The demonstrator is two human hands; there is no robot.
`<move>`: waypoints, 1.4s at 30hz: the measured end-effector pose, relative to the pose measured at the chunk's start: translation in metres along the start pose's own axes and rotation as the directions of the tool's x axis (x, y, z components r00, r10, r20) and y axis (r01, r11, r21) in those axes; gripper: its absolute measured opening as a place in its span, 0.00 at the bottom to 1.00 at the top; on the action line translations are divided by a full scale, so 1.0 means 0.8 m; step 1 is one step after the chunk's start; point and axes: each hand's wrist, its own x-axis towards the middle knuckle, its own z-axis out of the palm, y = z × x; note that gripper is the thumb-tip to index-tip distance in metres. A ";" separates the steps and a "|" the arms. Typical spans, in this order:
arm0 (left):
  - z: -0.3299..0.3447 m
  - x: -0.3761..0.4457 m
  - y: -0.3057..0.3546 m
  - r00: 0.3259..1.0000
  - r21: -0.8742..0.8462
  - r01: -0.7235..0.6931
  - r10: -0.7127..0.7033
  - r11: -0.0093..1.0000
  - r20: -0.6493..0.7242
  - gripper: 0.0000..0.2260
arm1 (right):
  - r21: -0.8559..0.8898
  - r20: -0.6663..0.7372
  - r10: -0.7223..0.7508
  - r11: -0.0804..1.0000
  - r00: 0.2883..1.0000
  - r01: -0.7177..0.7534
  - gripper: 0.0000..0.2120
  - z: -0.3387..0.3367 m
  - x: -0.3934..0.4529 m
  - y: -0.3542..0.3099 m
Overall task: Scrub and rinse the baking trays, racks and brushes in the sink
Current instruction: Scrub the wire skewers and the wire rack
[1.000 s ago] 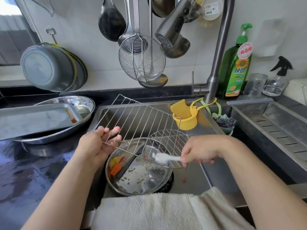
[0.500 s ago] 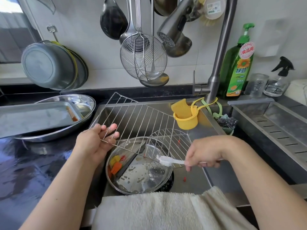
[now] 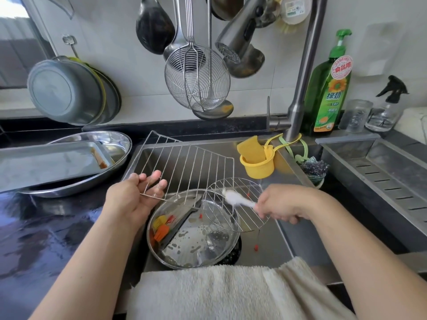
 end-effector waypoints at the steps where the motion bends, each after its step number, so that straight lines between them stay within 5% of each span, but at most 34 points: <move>1: 0.002 -0.002 -0.002 1.000 -0.022 -0.001 0.001 1.000 -0.005 0.13 | -0.004 -0.077 0.008 1.000 0.997 -0.008 0.13 0.001 0.001 -0.003; 7: 0.018 -0.013 -0.008 0.999 -0.211 -0.029 0.022 0.977 -0.036 0.11 | 0.096 -0.157 -0.188 0.974 0.970 0.204 0.17 0.029 -0.008 -0.026; 14: 0.032 -0.016 -0.034 0.993 -0.278 0.120 -0.114 0.953 0.037 0.05 | -0.129 -0.184 -0.417 0.908 0.890 0.399 0.18 0.080 -0.009 -0.078; 16: 0.033 -0.017 -0.039 0.987 -0.256 0.158 -0.145 0.954 0.071 0.11 | -0.194 -0.218 -0.451 0.889 0.866 0.414 0.17 0.083 -0.006 -0.081; 20: 0.026 -0.015 -0.031 0.982 -0.248 0.188 -0.176 0.950 0.072 0.20 | -0.042 -0.359 -0.267 0.962 0.895 0.270 0.11 0.058 -0.001 -0.059; 30: 0.028 -0.020 -0.028 0.984 -0.213 0.173 -0.162 0.962 0.069 0.17 | 0.240 -0.506 0.062 0.968 0.860 0.071 0.17 0.019 0.020 -0.022; 37: 0.028 -0.016 -0.038 0.989 -0.135 0.140 -0.132 0.981 0.061 0.19 | 0.114 -0.189 -0.221 0.963 0.957 0.245 0.17 0.066 -0.011 -0.072; 42: 0.024 -0.014 -0.031 0.991 -0.099 0.129 -0.124 0.987 0.055 0.20 | 0.338 -0.254 0.042 0.940 0.966 0.048 0.14 0.028 0.011 -0.022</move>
